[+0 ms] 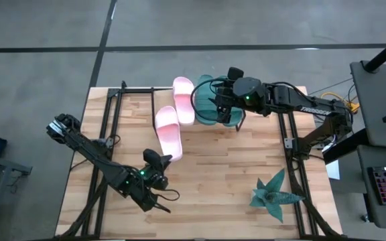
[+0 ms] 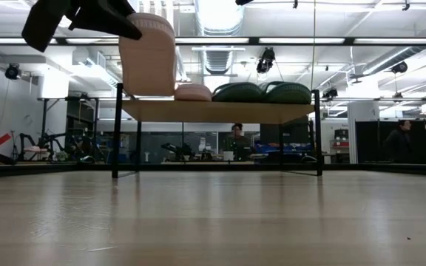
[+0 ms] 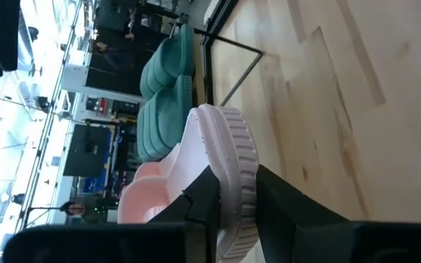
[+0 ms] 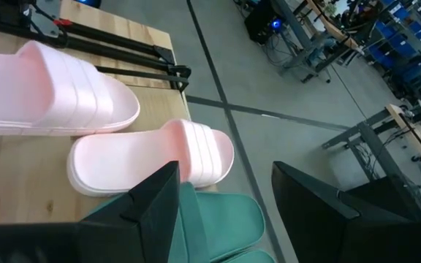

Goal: Pick and place slides into the shelf
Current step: Adjust the slippers on the shelf

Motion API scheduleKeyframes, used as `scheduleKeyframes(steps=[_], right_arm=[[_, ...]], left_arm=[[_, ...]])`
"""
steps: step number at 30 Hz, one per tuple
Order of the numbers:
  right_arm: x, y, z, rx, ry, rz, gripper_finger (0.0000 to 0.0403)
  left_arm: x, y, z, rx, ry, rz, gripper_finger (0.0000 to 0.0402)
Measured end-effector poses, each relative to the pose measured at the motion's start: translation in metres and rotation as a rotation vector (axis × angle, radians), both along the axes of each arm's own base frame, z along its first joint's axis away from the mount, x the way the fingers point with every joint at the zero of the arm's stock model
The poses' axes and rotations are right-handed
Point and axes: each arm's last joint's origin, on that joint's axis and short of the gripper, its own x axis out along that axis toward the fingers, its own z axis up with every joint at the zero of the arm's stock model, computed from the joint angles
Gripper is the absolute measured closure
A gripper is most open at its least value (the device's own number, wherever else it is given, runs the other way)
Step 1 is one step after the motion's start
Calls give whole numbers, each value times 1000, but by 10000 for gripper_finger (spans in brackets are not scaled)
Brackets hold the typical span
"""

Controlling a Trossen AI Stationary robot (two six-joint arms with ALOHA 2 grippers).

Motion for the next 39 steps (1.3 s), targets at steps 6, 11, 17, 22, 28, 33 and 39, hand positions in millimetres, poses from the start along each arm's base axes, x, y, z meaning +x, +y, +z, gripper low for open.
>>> scheduleKeyframes(steps=[6, 11, 17, 22, 28, 33, 39], right_arm=[[0, 0, 0, 0, 1, 0, 195], [0, 0, 0, 2, 1, 4, 195], [0, 0, 0, 4, 1, 7, 195], [0, 0, 0, 4, 0, 7, 195], [0, 0, -1, 4, 3, 7, 195], [1, 0, -3, 5, 10, 7, 195], [1, 0, -5, 5, 18, 7, 195]], left_arm=[[1, 9, 2, -15, 17, 20, 357], [0, 11, 4, 23, 52, 5, 357], [-1, 12, 15, 53, 64, -16, 357], [-7, 16, 32, 71, 60, -40, 357], [-14, 21, 43, 86, 92, -86, 357], [-19, 25, 41, 81, 127, -92, 357], [-21, 30, 35, 82, 159, -66, 357]])
